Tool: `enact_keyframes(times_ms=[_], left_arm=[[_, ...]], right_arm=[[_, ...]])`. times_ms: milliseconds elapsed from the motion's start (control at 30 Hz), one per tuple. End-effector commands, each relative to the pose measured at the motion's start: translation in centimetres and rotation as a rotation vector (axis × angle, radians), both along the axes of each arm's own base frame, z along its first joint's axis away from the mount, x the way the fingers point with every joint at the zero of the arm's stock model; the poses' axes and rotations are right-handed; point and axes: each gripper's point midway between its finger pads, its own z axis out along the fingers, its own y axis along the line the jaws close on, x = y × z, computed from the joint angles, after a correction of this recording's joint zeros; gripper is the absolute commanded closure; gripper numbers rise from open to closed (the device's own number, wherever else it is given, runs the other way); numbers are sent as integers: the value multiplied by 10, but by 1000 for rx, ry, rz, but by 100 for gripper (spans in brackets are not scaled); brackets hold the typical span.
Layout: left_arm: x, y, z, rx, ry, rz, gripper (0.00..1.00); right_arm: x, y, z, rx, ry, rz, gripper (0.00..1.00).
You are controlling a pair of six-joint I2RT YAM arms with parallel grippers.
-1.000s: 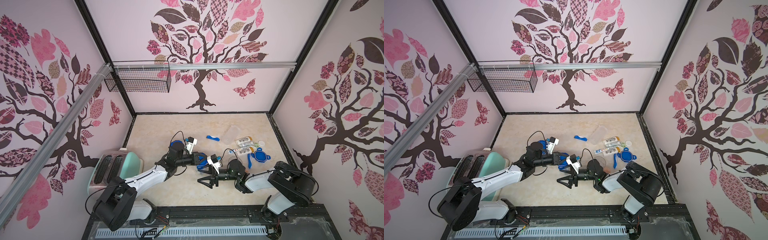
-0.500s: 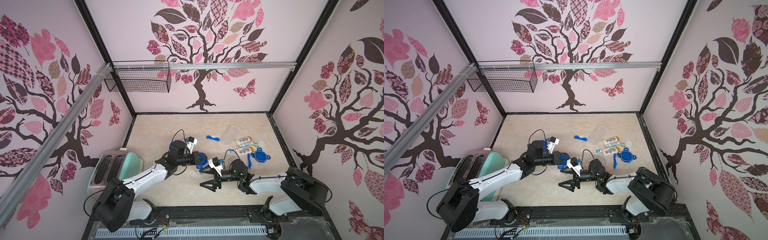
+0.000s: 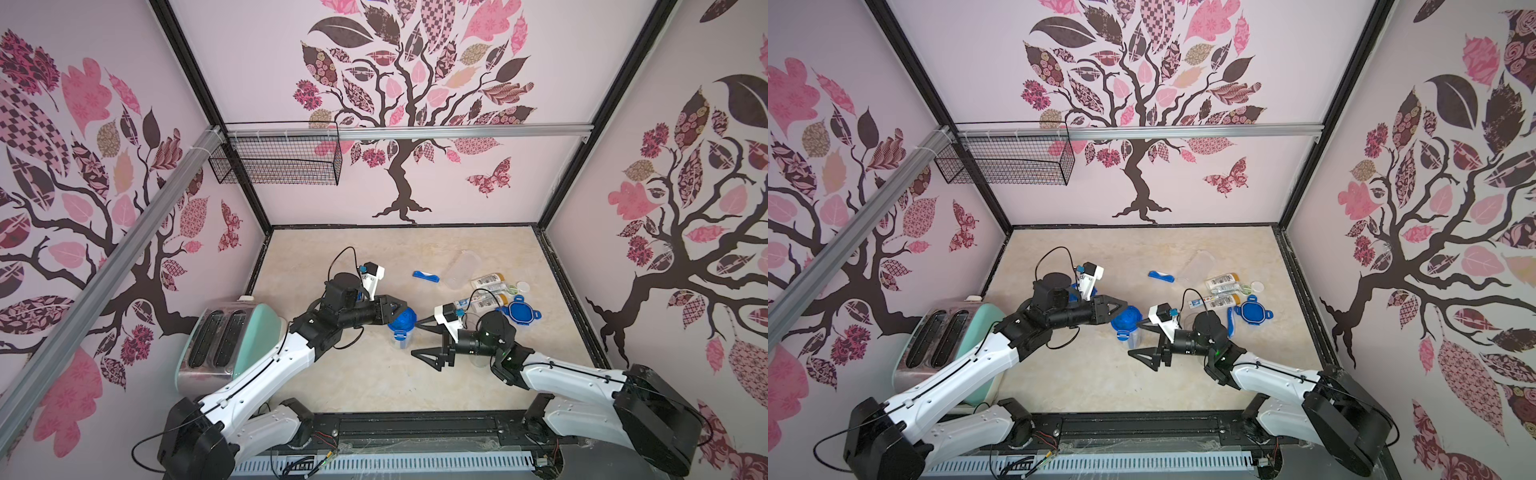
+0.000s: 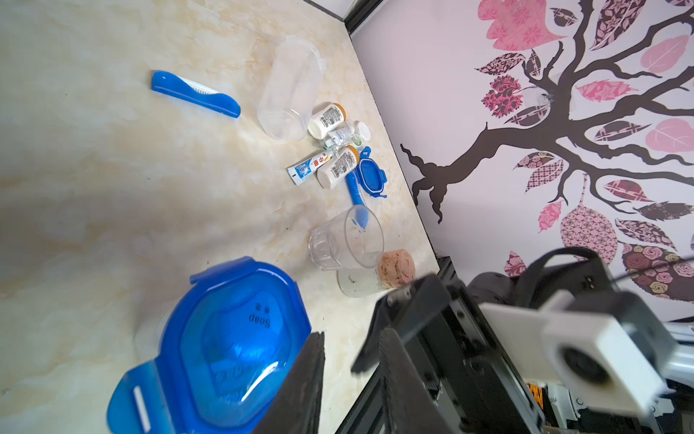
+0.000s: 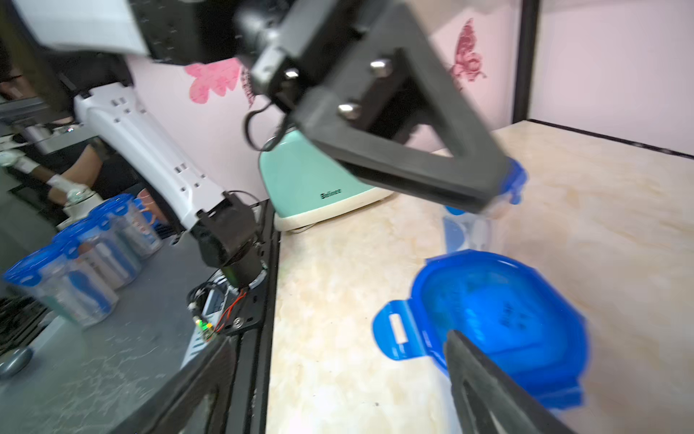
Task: Take out toiletry kits
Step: Unfasten the latch on the container, then adjust the container at the center of the board.
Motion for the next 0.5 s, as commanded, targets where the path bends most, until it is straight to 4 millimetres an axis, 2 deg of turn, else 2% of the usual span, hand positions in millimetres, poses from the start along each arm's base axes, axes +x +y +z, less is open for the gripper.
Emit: enact_keyframes(times_ms=[0, 167, 300, 367, 467], left_arm=[[-12, 18, -31, 81, 59, 38, 68], [-25, 27, -58, 104, 116, 50, 64], [-24, 30, -65, 109, 124, 67, 52], [-22, 30, -67, 113, 129, 78, 51], [-17, 28, -69, 115, 133, 83, 51]], right_arm=[[38, -5, 10, -22, 52, -164, 9], [59, 1, -3, -75, 126, -194, 9], [74, 7, -16, -108, 177, -210, 10], [79, 11, -21, -127, 206, -207, 11], [75, 17, -26, -127, 237, -159, 13]])
